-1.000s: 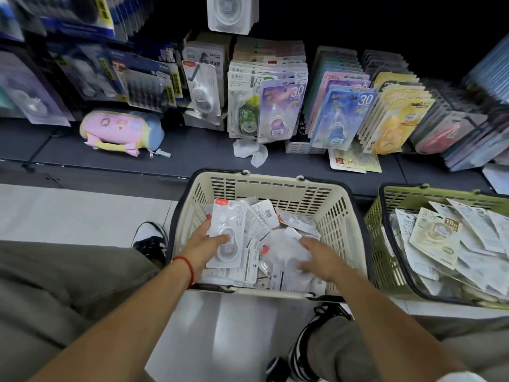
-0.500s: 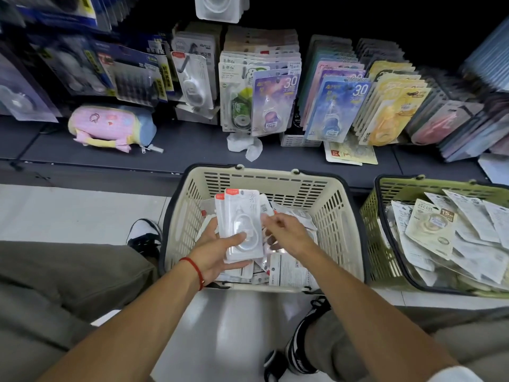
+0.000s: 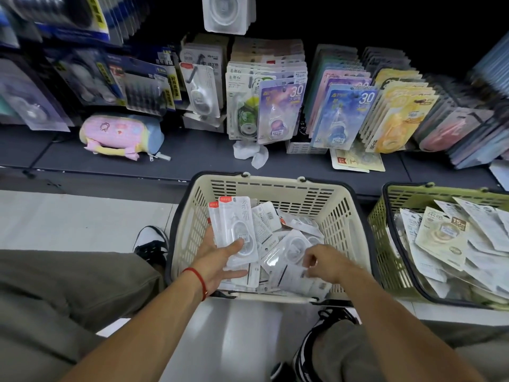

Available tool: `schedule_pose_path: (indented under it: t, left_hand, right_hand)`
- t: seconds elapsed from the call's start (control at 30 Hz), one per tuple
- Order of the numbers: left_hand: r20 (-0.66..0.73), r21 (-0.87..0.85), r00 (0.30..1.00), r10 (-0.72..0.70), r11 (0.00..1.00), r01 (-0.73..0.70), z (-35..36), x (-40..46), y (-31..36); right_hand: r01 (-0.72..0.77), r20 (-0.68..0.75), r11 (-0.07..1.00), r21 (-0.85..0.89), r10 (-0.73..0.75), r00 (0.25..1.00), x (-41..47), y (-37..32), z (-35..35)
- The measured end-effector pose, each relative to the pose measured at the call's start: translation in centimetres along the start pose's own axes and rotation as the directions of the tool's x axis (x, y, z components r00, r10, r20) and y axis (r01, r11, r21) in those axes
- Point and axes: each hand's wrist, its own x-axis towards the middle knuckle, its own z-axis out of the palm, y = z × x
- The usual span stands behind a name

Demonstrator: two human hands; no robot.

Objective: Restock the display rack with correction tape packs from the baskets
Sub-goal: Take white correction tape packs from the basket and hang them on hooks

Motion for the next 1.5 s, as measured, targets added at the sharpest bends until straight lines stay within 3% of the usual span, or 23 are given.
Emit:
schedule_pose_path:
  t: [0.13, 0.23, 0.37, 0.43, 0.6, 0.7, 0.73, 0.77, 0.83, 0.87, 0.93, 1.07, 1.2, 1.27, 1.3, 1.37, 1.5]
  left_hand:
    - [-0.056, 0.104, 0.995, 0.081, 0.992, -0.075, 0.3, 0.0, -0.8]
    - [-0.008, 0.135, 0.994, 0.109, 0.985, -0.107, 1.4, -0.1, -1.3]
    - [0.066, 0.067, 0.990, 0.127, 0.989, -0.131, 2.6, -0.5, -1.4]
    - [0.078, 0.017, 0.989, 0.129, 0.991, -0.131, 2.4, -0.6, -1.3]
    - [0.119, 0.019, 0.990, 0.073, 0.997, -0.076, 1.9, -0.6, -1.0]
    - [0.051, 0.037, 0.997, 0.065, 0.997, -0.066, 1.7, -0.3, -1.3]
    - [0.009, 0.019, 0.998, 0.060, 0.998, -0.060, 1.4, -0.2, -1.4]
    - [-0.024, -0.002, 0.998, 0.051, 0.999, -0.051, 1.2, -0.1, -1.3]
    - [-0.058, -0.039, 0.998, 0.036, 0.999, -0.038, 0.6, -0.1, -1.2]
    - [-0.064, -0.055, 0.997, 0.030, 0.998, -0.034, 0.3, -0.1, -1.0]
    - [-0.063, -0.075, 0.998, 0.018, 0.997, -0.023, 0.0, -0.2, -0.6]
    - [-0.015, -0.072, 1.000, 0.007, 0.997, -0.008, -0.5, -0.4, 0.3]
    - [0.002, -0.026, 0.999, 0.032, 0.999, -0.032, -0.3, -0.8, 1.0]
    - [-0.009, -0.003, 0.998, 0.061, 0.998, -0.061, 0.0, -1.0, 1.4]
    - [-0.010, 0.002, 0.997, 0.076, 0.997, -0.076, 0.2, -1.2, 1.6]
    - [0.011, -0.001, 0.994, 0.105, 0.994, -0.105, 0.8, -1.4, 2.2]
    - [0.115, -0.003, 0.980, 0.161, 0.987, -0.162, 2.3, -1.9, 4.5]
  right_hand:
    - [0.021, -0.177, 0.935, 0.354, 0.045, 0.983, -0.2, -1.7, -3.4]
    - [0.129, -0.284, 0.862, 0.490, 0.018, 0.959, -0.6, -5.2, -3.9]
    - [0.282, -0.269, 0.662, 0.694, -0.125, 0.955, -1.6, -9.9, -2.6]
    - [0.300, -0.249, 0.590, 0.750, -0.168, 0.954, -2.0, -10.7, -2.3]
    - [0.329, -0.231, 0.601, 0.728, -0.238, 0.944, -2.3, -10.3, -2.4]
    - [0.291, -0.176, 0.544, 0.787, -0.254, 0.951, -1.2, -9.5, -2.3]
    - [0.274, -0.175, 0.603, 0.749, -0.219, 0.960, -0.5, -8.9, -2.0]
    - [0.258, -0.192, 0.736, 0.627, -0.175, 0.966, 0.3, -8.0, -1.7]
    - [0.146, -0.167, 0.978, 0.149, -0.121, 0.978, 1.7, -5.7, -0.4]
    - [0.110, -0.095, 0.991, -0.074, -0.117, 0.989, 2.1, -4.7, 0.5]
    - [0.144, 0.023, 0.931, -0.334, -0.145, 0.989, 2.5, -3.4, 2.4]
    - [0.048, -0.068, 0.894, -0.446, -0.087, 0.994, 3.2, -1.9, 3.3]
    - [-0.035, -0.187, 0.959, -0.283, -0.019, 0.982, 2.2, -0.4, 1.8]
    - [-0.035, -0.231, 0.998, 0.049, 0.045, 0.972, 1.2, -0.2, 0.3]
    - [-0.012, -0.220, 0.949, 0.316, 0.085, 0.972, 0.5, -0.5, -0.7]
    - [0.095, -0.213, 0.706, 0.702, 0.081, 0.974, -0.9, -2.2, -2.8]
    - [0.269, -0.308, 0.508, 0.819, -0.007, 0.951, -1.5, -8.2, -5.7]
